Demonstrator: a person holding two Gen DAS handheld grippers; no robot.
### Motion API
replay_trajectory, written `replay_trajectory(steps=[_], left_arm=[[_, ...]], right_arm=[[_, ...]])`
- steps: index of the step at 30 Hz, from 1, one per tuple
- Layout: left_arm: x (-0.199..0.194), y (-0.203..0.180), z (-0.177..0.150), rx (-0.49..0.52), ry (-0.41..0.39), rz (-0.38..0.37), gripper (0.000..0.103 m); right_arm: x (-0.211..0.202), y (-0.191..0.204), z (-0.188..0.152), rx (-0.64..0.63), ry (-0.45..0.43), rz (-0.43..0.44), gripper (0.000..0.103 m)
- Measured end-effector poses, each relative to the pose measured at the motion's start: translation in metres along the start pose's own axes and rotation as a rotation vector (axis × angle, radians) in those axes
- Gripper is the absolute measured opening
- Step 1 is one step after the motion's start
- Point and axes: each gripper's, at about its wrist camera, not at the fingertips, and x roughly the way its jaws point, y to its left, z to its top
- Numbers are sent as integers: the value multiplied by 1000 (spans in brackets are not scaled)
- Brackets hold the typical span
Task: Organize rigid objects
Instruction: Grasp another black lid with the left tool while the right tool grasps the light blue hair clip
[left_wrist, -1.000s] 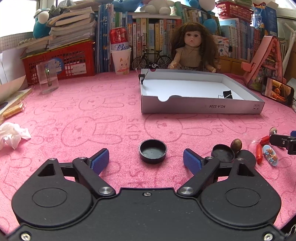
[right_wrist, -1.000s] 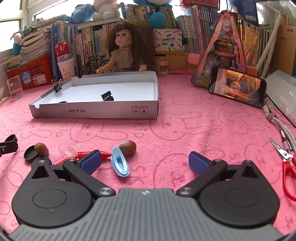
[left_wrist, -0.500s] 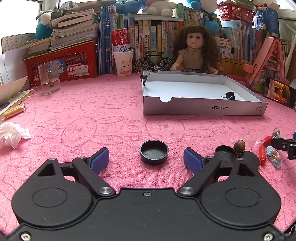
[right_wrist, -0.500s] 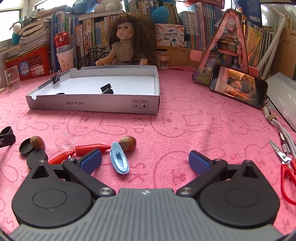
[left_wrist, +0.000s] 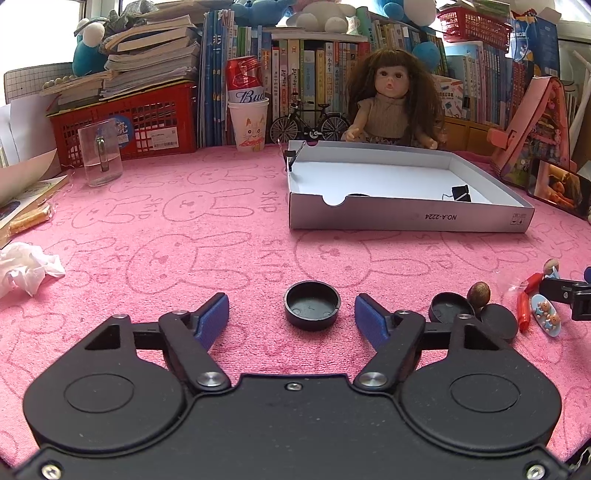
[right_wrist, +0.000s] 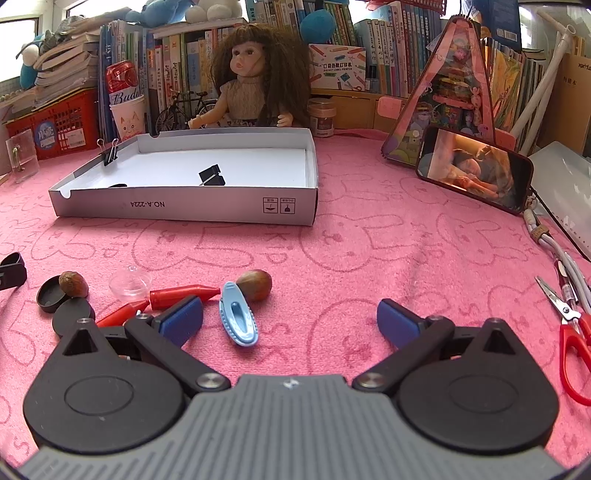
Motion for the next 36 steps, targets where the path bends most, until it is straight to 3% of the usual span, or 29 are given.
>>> replay_trajectory(steps=[6,10,18,23,30,31,36], left_arm=[[-2,5,4,-25,5,1,40],[-3,1,3,-3,-2,14,31],[-4,0,6,-11,6,14,30],[-4,0,6,-13,7,13,30],[-6,-2,7,-11,4,0,30],[-6,-2,8,-10,2,-2,30],[-8,-5,10,-6,-7,-8,30]], right_arm=[[0,0,-1,2,-3,-2,103],[-1,1,-1,0,-6,2,103],[-11,6,-8,-23,-49,42,84],[-18,14,-10,-62,-70,84,58],[-23,19,-11,-68,-81,104,33],[-24,19,-11,-63,-82,99,25],[-28,15,-9,-39,-93,112,20]])
